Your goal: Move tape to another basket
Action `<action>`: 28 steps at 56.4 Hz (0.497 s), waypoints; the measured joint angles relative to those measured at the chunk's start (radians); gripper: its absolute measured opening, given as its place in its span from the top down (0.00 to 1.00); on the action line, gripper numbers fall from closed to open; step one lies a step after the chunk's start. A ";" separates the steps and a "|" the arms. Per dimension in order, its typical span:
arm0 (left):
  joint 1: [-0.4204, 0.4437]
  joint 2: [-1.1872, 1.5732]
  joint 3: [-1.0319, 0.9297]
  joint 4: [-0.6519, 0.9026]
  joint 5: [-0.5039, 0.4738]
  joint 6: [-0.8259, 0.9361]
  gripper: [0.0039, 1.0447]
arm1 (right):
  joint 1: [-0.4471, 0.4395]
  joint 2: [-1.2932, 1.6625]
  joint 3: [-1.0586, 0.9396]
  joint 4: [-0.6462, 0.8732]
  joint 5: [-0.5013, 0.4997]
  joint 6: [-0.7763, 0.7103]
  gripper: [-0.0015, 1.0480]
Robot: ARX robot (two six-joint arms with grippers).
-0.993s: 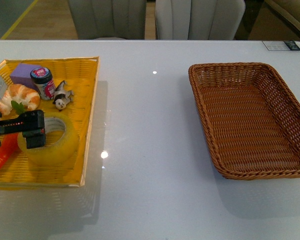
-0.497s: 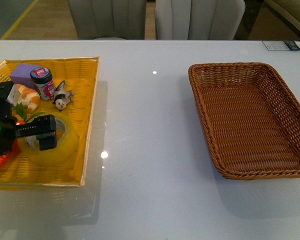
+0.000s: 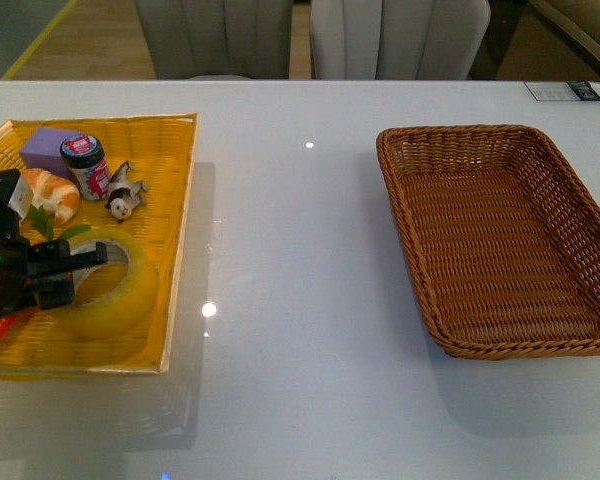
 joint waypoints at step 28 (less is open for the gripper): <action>0.027 -0.176 -0.074 -0.023 0.032 0.027 0.86 | 0.000 0.000 0.000 0.000 0.000 0.000 0.09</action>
